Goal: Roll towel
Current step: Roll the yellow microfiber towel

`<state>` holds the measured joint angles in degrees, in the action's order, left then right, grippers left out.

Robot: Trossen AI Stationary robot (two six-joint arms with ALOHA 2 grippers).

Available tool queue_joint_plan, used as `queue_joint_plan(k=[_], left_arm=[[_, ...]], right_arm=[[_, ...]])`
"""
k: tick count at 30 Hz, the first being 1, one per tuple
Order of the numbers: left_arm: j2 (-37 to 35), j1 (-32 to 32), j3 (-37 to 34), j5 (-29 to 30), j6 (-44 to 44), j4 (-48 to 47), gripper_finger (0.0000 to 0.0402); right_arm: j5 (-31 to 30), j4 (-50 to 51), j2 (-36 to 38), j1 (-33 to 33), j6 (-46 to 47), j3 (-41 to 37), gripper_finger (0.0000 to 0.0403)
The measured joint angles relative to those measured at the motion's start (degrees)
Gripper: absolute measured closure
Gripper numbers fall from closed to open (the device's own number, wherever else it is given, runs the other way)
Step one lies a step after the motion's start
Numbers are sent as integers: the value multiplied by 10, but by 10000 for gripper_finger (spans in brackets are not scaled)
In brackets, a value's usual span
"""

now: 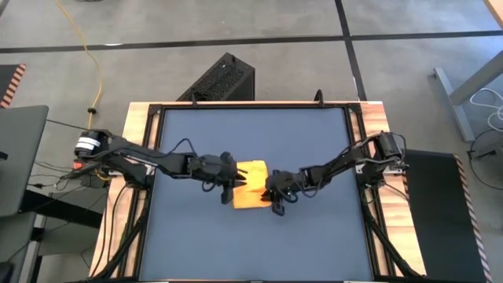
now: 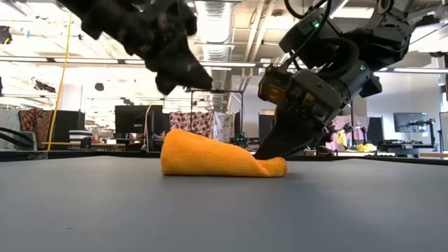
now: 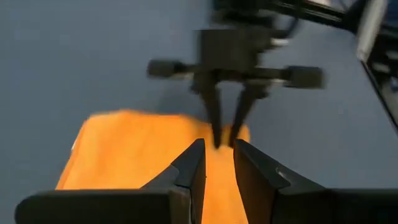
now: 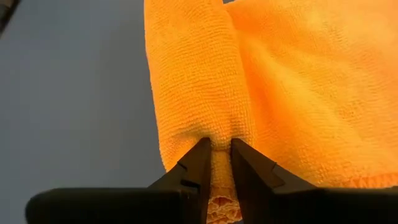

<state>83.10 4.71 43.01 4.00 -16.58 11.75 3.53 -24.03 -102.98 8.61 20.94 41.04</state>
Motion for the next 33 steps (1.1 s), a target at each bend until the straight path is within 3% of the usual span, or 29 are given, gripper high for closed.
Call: queue_joint_plan(k=[9, 17, 24, 33], left_arm=[[46, 75, 0, 28, 119, -7, 331], [99, 94, 3, 24, 121, -9, 331], [108, 85, 3, 132, 68, -16, 330], [108, 67, 3, 93, 39, -21, 331]], right_arm=[[75, -15, -1, -39, 38, -1, 316], [99, -18, -1, -50, 47, -1, 316], [104, -19, 1, -50, 47, 0, 316], [105, -7, 27, -65, 45, 0, 316]])
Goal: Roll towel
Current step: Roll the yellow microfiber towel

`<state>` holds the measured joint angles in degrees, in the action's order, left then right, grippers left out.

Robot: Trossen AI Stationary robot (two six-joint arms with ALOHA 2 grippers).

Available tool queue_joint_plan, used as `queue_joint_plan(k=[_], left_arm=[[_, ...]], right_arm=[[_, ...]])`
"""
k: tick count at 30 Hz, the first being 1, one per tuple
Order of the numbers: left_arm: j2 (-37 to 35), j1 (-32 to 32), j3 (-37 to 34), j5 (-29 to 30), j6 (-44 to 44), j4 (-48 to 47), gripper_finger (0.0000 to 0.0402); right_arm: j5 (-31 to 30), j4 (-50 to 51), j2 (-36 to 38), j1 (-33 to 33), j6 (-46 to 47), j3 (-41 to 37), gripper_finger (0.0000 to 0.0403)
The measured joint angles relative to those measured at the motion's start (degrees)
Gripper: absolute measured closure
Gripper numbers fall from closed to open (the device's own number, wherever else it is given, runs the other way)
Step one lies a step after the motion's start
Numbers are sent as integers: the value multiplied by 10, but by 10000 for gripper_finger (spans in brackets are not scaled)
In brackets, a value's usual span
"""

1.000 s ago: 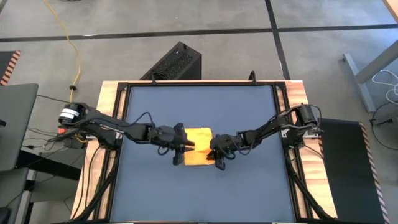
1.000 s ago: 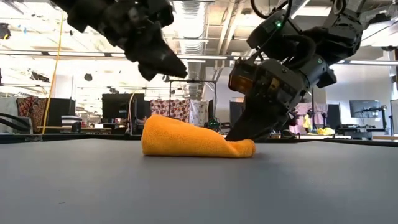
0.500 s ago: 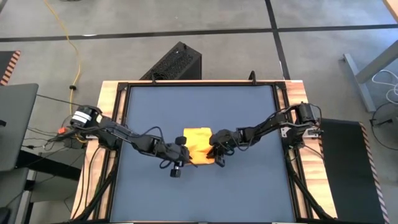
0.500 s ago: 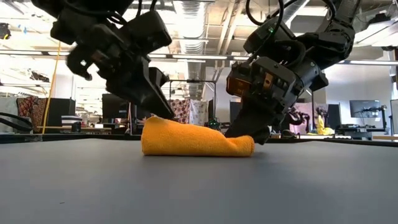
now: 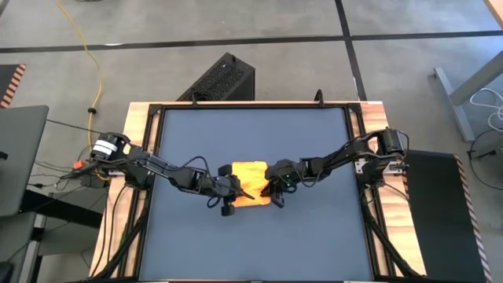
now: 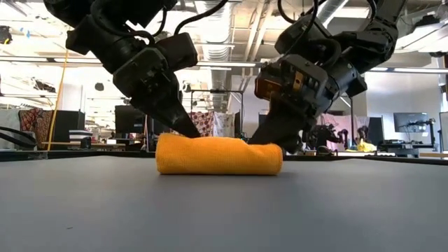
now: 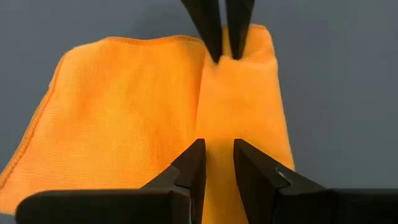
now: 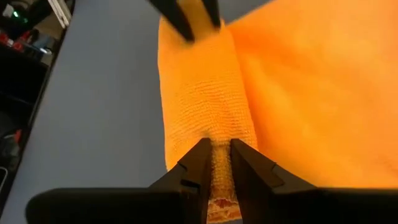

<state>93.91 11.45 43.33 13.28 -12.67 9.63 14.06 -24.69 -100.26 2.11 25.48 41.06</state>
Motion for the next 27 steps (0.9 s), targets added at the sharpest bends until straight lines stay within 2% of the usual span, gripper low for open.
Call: queue_joint_plan(k=[5, 11, 14, 17, 19, 21, 23, 27], left_arm=[[8, -1, 0, 0, -11, -9, 331], [35, -1, -4, 3, -35, -14, 331], [47, -1, 0, 5, -36, -7, 331], [47, -3, -1, 9, -37, -5, 331], [47, -5, -1, 13, -36, -7, 331], [46, -9, -1, 14, -34, -5, 331], [46, -12, -1, 14, -34, -3, 331], [46, -19, -1, 10, -33, 8, 331]], right_arm=[[3, 22, 29, -12, -18, 0, 316], [36, 50, 63, -25, -53, 0, 316], [55, 53, 78, -14, -93, 0, 316], [57, 58, 89, 20, -171, 0, 316], [38, 63, 86, 51, -231, 0, 316], [-12, 81, 78, 78, -270, 0, 316], [-69, 80, 69, 94, -275, 0, 316], [-112, 77, 68, 97, -275, 4, 304]])
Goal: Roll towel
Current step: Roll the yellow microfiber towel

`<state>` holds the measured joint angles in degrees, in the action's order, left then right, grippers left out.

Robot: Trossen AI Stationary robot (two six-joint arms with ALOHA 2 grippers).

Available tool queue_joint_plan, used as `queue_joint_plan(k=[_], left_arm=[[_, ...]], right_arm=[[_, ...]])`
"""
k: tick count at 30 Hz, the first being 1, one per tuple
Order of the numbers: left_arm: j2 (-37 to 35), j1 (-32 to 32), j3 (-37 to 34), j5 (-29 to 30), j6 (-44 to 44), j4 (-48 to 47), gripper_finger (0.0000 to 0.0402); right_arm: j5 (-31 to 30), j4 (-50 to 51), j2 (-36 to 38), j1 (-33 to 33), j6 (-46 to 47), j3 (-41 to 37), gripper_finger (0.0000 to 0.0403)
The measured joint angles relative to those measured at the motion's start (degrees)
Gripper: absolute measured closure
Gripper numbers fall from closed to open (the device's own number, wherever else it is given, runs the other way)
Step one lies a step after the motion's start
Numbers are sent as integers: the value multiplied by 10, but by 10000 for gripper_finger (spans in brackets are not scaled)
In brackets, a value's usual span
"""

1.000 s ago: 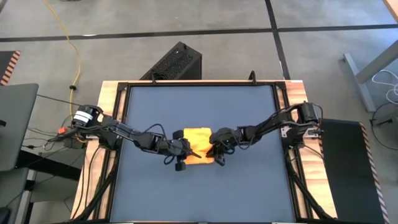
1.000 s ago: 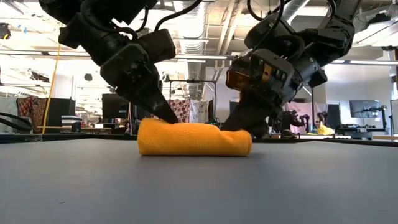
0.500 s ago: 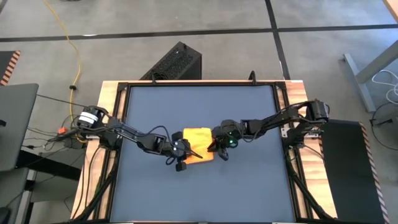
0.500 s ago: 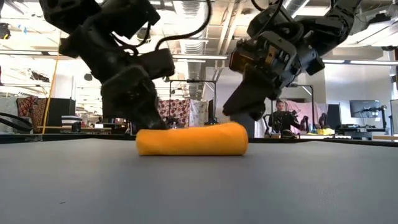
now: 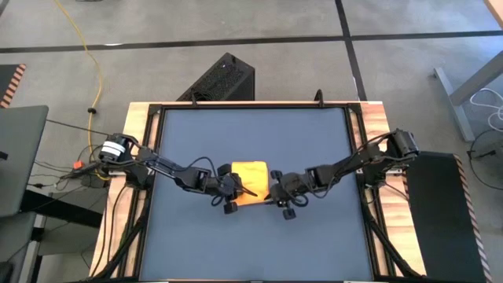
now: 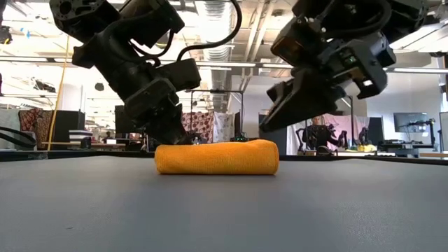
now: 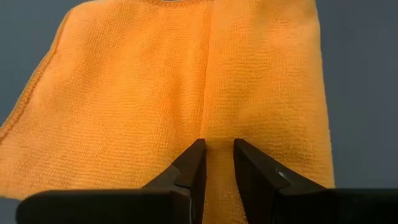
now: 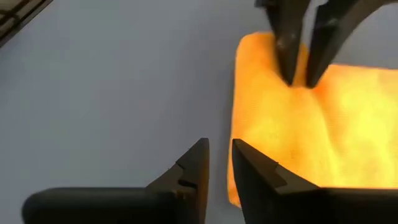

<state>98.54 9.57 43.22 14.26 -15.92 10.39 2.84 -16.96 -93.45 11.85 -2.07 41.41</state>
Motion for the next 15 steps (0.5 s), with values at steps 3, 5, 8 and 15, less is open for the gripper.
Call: queue_joint_plan(k=[3, 5, 8, 15], left_arm=[[0, -6, 0, -5, 0, 0, 331], [0, -10, 0, -5, 4, 0, 331], [0, -16, 0, -14, 11, 4, 331], [0, -25, 0, -30, 12, 7, 331]], right_arm=[[-2, 4, 0, 1, -6, 5, 283], [-6, -1, 0, 1, -14, 7, 267], [-32, 0, -4, 1, -24, 6, 244], [-75, 18, -4, 2, -83, 7, 185]])
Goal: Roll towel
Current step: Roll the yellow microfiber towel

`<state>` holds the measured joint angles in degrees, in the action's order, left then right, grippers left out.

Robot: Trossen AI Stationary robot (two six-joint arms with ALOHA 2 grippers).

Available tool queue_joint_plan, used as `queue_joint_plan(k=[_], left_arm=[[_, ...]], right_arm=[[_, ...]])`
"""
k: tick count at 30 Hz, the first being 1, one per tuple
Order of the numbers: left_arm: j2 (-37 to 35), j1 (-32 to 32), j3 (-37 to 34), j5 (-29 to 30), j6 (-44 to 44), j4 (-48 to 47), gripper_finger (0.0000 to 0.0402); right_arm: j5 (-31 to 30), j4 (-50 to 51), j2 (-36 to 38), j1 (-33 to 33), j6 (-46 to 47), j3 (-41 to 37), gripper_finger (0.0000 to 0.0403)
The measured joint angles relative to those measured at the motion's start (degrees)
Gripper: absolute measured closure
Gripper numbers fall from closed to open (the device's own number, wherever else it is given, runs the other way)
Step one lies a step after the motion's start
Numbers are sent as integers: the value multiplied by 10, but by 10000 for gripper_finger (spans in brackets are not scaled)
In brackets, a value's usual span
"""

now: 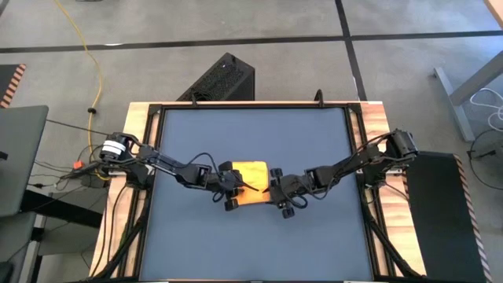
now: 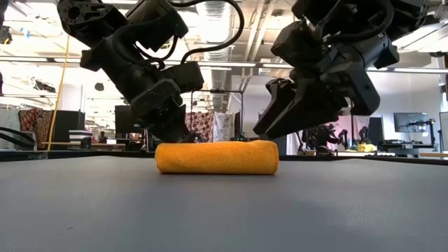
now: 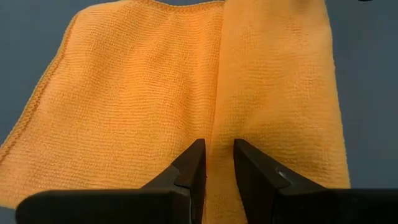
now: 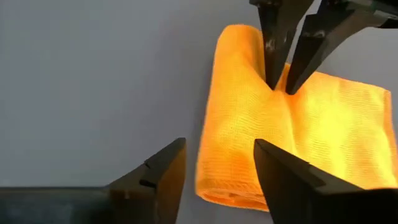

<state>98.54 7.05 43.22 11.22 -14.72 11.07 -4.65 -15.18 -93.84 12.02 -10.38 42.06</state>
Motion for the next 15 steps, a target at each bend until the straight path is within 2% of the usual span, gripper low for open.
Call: queue_joint_plan(k=[4, 11, 15], left_arm=[[0, 0, 0, -3, 5, 0, 331], [0, 0, 0, -4, 6, 0, 331], [0, 0, 0, -5, 6, 1, 331]], right_arm=[[-2, 1, -1, -1, -24, 0, 164], [-2, -14, -55, 2, -32, 0, 164], [-59, -24, -77, 8, 0, 0, 170]])
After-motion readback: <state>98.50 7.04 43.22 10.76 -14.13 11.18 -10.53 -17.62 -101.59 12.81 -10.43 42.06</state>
